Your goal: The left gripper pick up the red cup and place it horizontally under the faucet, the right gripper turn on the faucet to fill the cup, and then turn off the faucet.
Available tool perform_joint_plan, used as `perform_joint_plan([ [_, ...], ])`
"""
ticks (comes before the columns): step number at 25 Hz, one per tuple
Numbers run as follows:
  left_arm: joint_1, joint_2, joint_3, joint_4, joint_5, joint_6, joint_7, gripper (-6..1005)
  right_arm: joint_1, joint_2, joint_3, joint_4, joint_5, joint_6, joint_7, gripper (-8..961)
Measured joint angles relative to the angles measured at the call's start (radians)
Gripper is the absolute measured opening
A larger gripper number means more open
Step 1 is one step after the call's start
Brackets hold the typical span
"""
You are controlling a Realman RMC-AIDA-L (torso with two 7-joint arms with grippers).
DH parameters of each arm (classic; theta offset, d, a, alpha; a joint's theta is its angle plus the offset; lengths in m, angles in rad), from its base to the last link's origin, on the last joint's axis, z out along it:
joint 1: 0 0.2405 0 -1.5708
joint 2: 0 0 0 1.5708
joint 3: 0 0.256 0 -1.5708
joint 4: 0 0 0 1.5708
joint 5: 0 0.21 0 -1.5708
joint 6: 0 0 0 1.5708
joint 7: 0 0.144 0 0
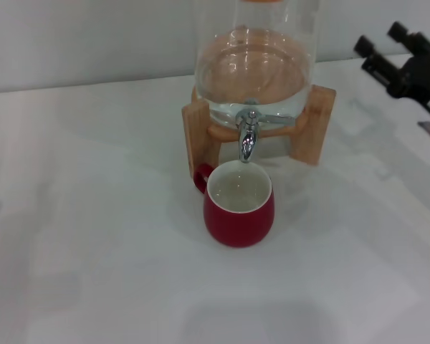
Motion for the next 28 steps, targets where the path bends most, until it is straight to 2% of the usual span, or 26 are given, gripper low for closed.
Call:
perform_joint_plan([
  [2,0.002,0.002,0.000,0.000,-0.032,0.001,0.002,866,-0.003,0.004,0.078,0.002,0.002,0.017,-0.022,774],
  [8,0.004,0.004,0.000,0.001,-0.105,0.010,0.003,867,-0.009,0.009,0.181,0.007,0.003,0.023,-0.039,775],
  [13,0.003,0.006,0.000,0.002,-0.174,0.016,0.001,870,-0.008,0.007,0.220,0.007,0.005,0.034,-0.044,776],
  [19,0.005,0.007,-0.029,0.002,-0.186,0.018,-0.005,871,-0.012,0.006,0.270,0.009,0.005,0.040,-0.046,777],
  [28,0.042,0.004,-0.053,0.020,-0.237,0.109,-0.004,870,-0.021,0.006,0.316,0.011,0.007,0.055,-0.047,779],
])
